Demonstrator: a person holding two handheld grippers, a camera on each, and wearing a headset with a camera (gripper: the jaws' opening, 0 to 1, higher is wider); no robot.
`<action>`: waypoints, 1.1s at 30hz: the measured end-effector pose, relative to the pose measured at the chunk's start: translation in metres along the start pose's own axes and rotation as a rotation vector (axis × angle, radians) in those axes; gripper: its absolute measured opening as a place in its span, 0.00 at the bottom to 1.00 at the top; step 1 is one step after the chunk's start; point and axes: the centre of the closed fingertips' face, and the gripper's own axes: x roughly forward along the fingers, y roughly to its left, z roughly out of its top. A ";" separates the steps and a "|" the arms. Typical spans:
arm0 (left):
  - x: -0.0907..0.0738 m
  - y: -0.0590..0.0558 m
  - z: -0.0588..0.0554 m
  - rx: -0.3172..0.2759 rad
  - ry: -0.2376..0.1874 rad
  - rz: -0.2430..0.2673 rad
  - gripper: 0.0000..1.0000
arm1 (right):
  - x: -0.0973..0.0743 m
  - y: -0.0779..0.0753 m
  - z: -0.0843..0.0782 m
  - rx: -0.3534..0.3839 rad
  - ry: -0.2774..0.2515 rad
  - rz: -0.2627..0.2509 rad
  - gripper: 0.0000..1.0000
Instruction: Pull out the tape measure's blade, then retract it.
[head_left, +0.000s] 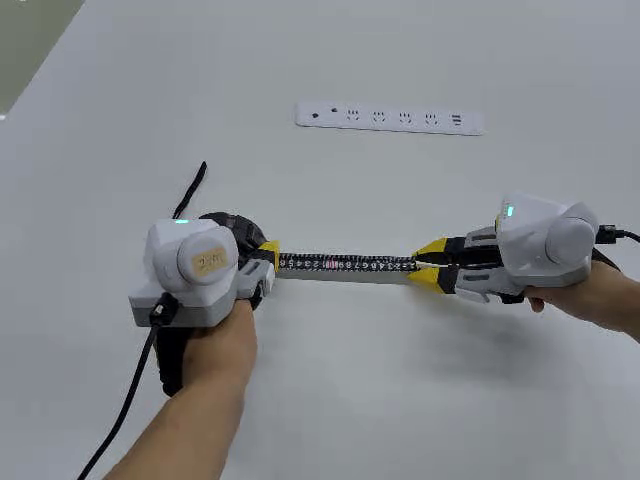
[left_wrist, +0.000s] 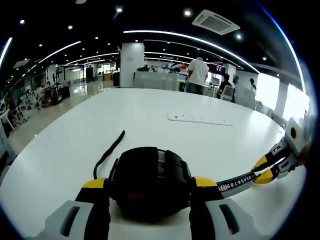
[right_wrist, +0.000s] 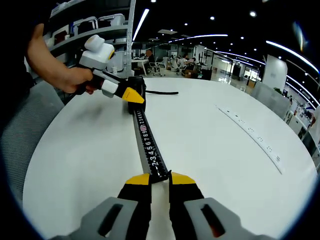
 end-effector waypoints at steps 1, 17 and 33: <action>0.000 0.000 0.000 -0.001 0.001 0.000 0.61 | 0.001 0.000 0.000 0.002 -0.001 0.001 0.11; 0.000 0.000 -0.001 -0.004 0.006 -0.002 0.61 | 0.012 0.004 0.006 0.012 -0.015 0.012 0.11; 0.000 0.001 -0.001 -0.008 0.009 -0.002 0.61 | 0.021 0.009 0.014 0.015 -0.025 0.024 0.11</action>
